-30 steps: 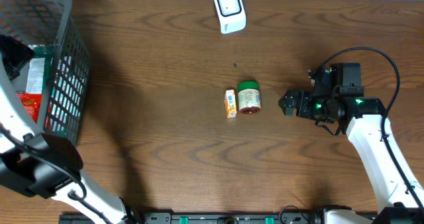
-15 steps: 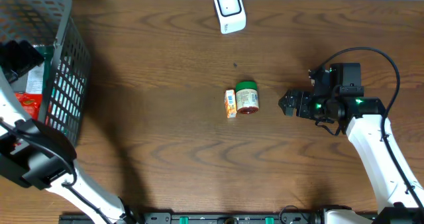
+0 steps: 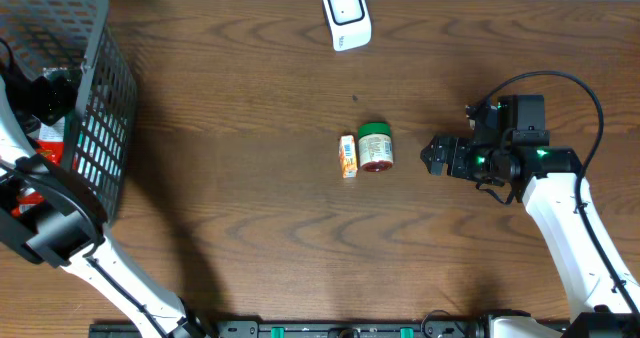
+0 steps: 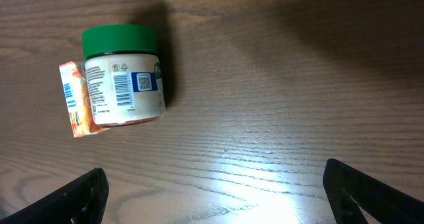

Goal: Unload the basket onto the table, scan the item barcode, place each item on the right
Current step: 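Reach the left gripper into the basket toward the white wipes pack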

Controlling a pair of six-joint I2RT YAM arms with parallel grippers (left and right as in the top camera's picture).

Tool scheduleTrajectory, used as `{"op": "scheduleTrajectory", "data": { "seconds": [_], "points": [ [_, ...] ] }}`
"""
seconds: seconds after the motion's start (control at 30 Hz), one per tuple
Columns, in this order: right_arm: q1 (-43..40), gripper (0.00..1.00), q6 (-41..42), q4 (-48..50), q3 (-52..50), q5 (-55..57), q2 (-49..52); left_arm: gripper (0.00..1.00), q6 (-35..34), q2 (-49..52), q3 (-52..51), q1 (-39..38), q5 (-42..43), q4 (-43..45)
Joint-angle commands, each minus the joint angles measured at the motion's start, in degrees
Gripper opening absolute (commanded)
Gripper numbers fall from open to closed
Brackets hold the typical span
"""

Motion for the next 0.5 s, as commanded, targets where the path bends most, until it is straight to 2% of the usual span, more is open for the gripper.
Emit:
{"op": "scheduleTrajectory", "data": {
  "seconds": [0.0, 0.17, 0.47],
  "points": [
    [0.66, 0.99, 0.39, -0.02, 0.83, -0.44, -0.04, 1.00, 1.16, 1.68, -1.70, 0.33, 1.60, -0.37],
    [0.63, 0.99, 0.39, -0.02, 0.83, -0.46, -0.04, 1.00, 1.18, 1.75, -5.03, 0.33, 2.54, 0.48],
    [0.66, 0.99, 0.39, -0.02, 0.83, -0.46, -0.04, 1.00, 1.14, 1.75, -14.93, 0.28, 4.66, 8.66]
  ]
}}
